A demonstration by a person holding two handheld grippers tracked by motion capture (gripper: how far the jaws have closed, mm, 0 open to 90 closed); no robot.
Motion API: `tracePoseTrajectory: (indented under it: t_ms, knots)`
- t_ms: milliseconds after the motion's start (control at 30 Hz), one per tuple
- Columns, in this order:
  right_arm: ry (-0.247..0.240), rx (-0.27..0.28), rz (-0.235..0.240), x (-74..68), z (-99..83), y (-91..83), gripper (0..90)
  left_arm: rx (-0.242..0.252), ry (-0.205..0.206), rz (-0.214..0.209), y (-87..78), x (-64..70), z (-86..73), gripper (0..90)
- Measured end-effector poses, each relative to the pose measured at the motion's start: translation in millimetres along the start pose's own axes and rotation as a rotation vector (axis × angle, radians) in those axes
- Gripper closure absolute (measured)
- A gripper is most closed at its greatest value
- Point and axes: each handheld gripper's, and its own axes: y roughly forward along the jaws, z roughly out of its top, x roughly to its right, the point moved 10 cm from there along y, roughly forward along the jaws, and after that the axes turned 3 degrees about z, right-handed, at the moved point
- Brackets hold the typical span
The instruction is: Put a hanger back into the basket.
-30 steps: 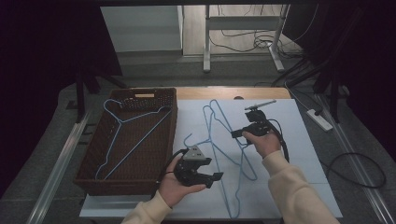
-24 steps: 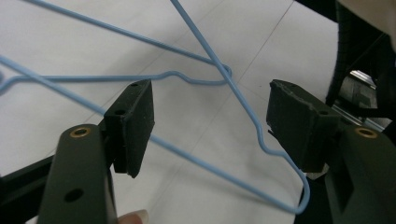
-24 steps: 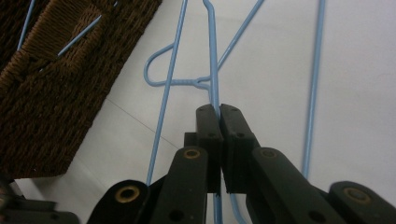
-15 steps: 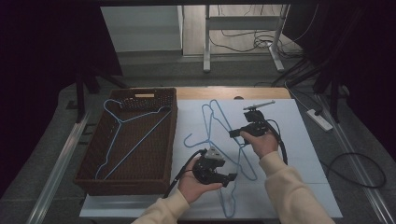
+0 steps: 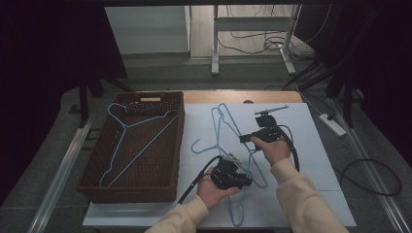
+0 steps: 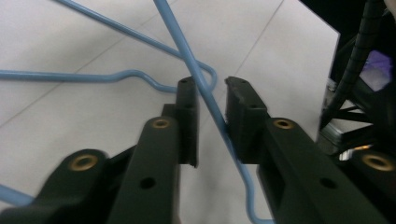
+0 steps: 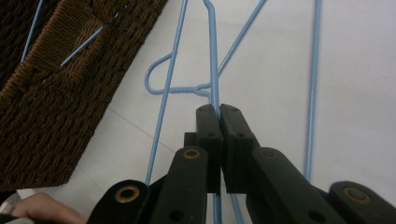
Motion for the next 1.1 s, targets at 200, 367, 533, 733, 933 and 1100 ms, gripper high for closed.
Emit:
tracePoseTrajectory:
  t_ms: [200,367,533,733,933,1100]
  knots:
    - [-0.003,0.01,-0.003,1.7,0.5,-3.5,87.6,-0.023,-0.035,0.006,-5.0,-2.8,-1.4,78.2]
    - [-0.025,0.04,-0.004,1.8,2.9,-12.6,85.6,-0.025,-0.051,0.027,-11.7,-5.4,-1.7,81.7]
    - [-0.044,0.064,-0.009,3.2,4.7,-21.0,73.1,-0.023,-0.06,0.05,-20.1,-10.7,-3.2,86.3]
    - [-0.082,0.134,0.036,-1.6,13.2,-37.5,64.1,-0.009,-0.062,0.056,-28.6,-9.5,-2.4,86.6]
    - [-0.101,0.231,0.111,-9.3,22.2,-55.8,57.6,-0.007,-0.066,0.049,-34.4,-10.7,-3.6,86.6]
    - [-0.146,0.325,0.153,-13.0,31.9,-79.0,46.3,0.008,-0.079,0.058,-39.6,-15.9,-3.7,86.7]
